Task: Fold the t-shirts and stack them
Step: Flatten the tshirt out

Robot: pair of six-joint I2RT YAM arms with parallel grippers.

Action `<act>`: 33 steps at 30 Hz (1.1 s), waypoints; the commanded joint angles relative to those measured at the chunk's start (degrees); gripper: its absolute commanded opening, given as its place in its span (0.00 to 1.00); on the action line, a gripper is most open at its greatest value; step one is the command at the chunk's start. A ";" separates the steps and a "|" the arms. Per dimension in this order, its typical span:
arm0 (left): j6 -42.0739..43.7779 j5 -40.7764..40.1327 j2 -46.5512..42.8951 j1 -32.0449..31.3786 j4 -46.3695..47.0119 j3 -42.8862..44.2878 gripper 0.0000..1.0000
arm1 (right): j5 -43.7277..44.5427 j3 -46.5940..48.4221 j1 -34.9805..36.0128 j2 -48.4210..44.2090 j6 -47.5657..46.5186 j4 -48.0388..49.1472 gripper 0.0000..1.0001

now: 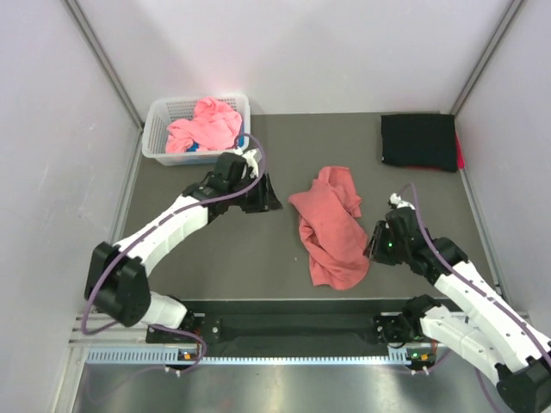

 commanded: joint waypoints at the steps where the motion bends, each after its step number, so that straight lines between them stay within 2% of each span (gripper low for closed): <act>1: 0.30 -2.65 5.09 0.82 9.81 3.59 0.49 | 5.88 3.52 -0.39 -3.47 3.90 2.21 0.26; 2: 0.39 -2.48 9.89 1.08 10.34 4.91 0.55 | 7.54 5.44 -0.47 -1.99 3.29 2.91 0.30; 5: 1.00 1.37 20.35 2.49 8.43 11.76 0.55 | 7.82 9.40 -0.39 4.06 -1.19 6.95 0.40; 7: 2.05 4.27 24.34 3.11 10.68 14.67 0.56 | 7.39 10.90 -0.56 7.50 -5.58 11.78 0.43; 10: 3.03 7.52 29.79 3.81 14.73 15.90 0.57 | 2.92 13.45 -1.61 16.97 -12.70 19.50 0.48; 13: 1.45 12.71 35.23 4.60 19.92 16.79 0.57 | -5.24 16.27 -4.76 25.23 -17.10 25.13 0.50; 14: 1.10 13.16 36.04 4.60 21.24 17.05 0.57 | -9.01 17.31 -5.74 27.28 -17.63 26.11 0.50; 18: -0.57 15.62 39.99 4.51 21.25 19.16 0.57 | -13.35 20.14 -7.59 34.84 -20.88 25.51 0.53; 20: -1.71 17.81 41.05 4.51 22.30 18.99 0.52 | -14.58 19.18 -7.59 35.99 -21.68 25.59 0.54; 22: -3.30 19.40 41.32 4.51 25.20 18.72 0.31 | -15.11 17.77 -7.77 36.00 -21.68 26.91 0.55; 23: -3.91 20.02 41.06 4.60 25.81 18.64 0.08 | -16.34 16.29 -7.86 36.08 -21.68 28.83 0.55; 24: -5.05 20.63 40.71 4.69 27.04 18.64 0.00 | -17.13 15.84 -8.03 36.17 -21.51 29.98 0.55; 27: -6.11 19.42 37.37 5.21 25.48 21.16 0.00 | -18.46 17.05 -9.08 36.96 -21.50 29.13 0.50; 31: -0.50 9.60 28.08 5.39 5.14 31.01 0.00 | -15.04 22.41 -9.18 31.98 -22.03 23.34 0.51; 33: 1.43 7.37 24.11 5.31 1.75 33.22 0.00 | -11.00 24.97 -9.09 29.59 -22.03 20.69 0.52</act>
